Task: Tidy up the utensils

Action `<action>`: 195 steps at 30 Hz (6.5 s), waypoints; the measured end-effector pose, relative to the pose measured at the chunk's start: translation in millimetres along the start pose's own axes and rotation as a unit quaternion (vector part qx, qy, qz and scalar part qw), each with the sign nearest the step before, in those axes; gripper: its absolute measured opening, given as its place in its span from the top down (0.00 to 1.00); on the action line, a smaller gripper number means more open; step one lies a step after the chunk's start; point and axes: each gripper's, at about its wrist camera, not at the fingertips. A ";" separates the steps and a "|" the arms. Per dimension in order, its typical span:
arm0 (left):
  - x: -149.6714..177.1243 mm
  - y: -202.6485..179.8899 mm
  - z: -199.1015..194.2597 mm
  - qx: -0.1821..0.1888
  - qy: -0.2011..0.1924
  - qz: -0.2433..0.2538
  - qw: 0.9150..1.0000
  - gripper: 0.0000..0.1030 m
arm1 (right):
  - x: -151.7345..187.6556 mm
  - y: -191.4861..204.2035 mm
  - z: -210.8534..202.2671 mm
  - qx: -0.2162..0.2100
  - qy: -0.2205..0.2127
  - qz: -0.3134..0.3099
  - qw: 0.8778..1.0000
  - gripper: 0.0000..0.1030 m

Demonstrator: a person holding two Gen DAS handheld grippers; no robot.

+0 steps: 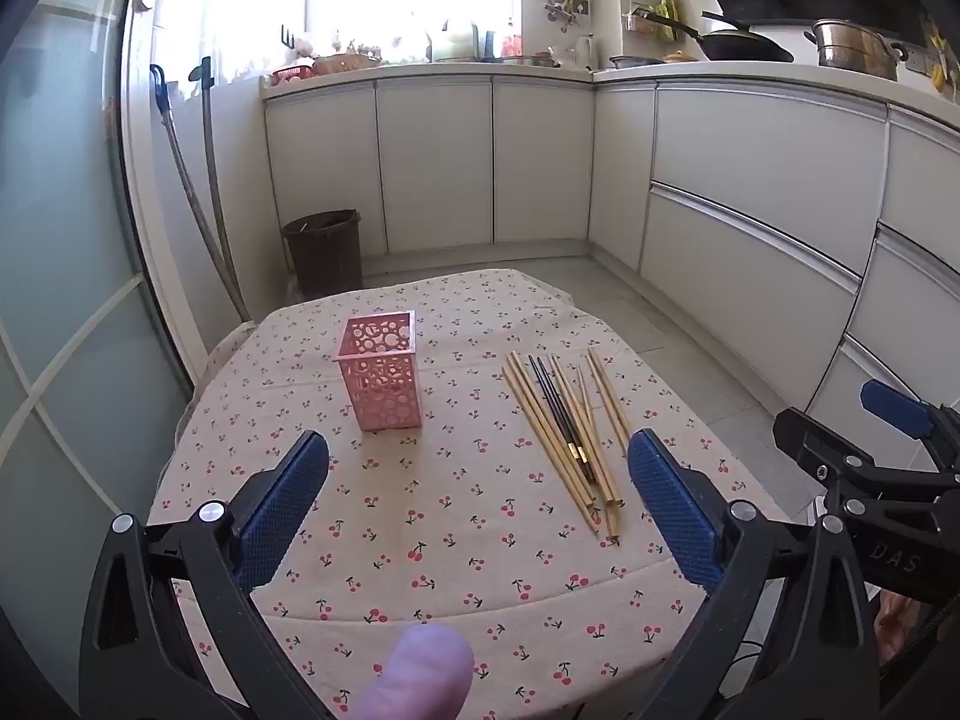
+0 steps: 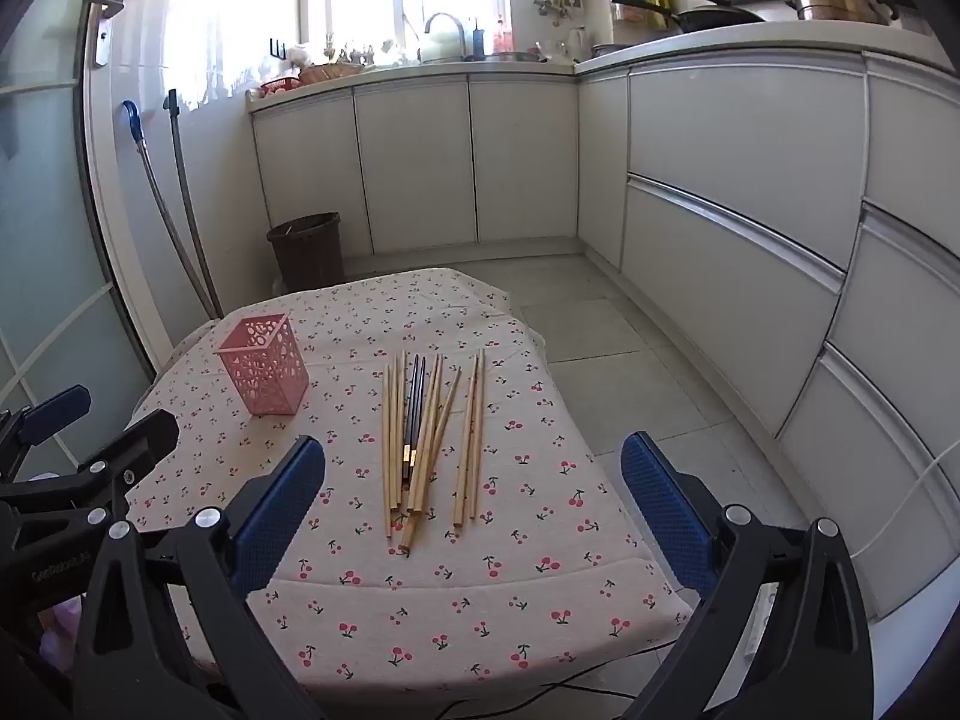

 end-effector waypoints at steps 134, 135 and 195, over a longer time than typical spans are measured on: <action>-105.7 -31.2 359.9 -0.026 0.366 -0.065 0.928 0.93 | -117.8 -110.5 115.8 -0.181 0.156 0.283 0.929 0.06; -104.2 -32.9 353.2 -0.023 0.360 -0.061 0.931 0.94 | -117.2 -109.9 117.5 -0.180 0.158 0.284 0.929 0.07; -52.7 84.2 180.8 0.022 0.264 -0.095 0.960 0.93 | -119.0 -42.7 346.9 0.028 0.305 0.102 0.946 0.63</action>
Point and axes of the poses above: each gripper's, at about its wrist camera, not at the fingertips, and z roughly the way its jaws point, y to its left, x to its underside, and after that the axes turned 9 degrees about y, right-handed
